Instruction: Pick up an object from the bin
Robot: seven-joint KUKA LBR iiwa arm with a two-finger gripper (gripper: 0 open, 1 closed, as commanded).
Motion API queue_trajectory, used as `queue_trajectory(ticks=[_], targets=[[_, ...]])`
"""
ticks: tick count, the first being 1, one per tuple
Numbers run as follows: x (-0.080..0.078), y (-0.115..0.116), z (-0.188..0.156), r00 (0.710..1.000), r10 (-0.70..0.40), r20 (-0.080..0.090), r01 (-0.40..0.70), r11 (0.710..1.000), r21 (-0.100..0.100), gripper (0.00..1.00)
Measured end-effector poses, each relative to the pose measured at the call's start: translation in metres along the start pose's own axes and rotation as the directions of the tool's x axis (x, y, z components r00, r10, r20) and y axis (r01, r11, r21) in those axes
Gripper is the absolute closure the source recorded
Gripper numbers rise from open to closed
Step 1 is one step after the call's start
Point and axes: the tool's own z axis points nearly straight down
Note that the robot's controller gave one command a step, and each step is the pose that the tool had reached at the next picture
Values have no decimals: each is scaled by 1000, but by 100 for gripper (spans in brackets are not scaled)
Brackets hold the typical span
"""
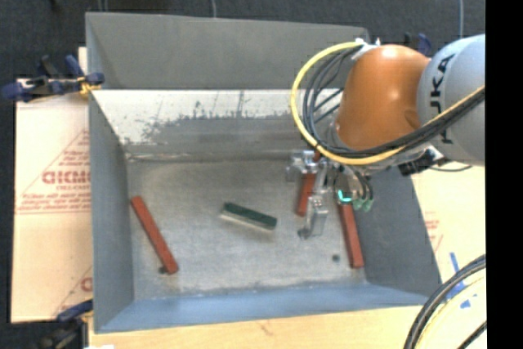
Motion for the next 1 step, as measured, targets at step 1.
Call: queue_trajectory(ticks=[1], targets=[[-2,0,-4,1000,0,8,0,1000,0,0]])
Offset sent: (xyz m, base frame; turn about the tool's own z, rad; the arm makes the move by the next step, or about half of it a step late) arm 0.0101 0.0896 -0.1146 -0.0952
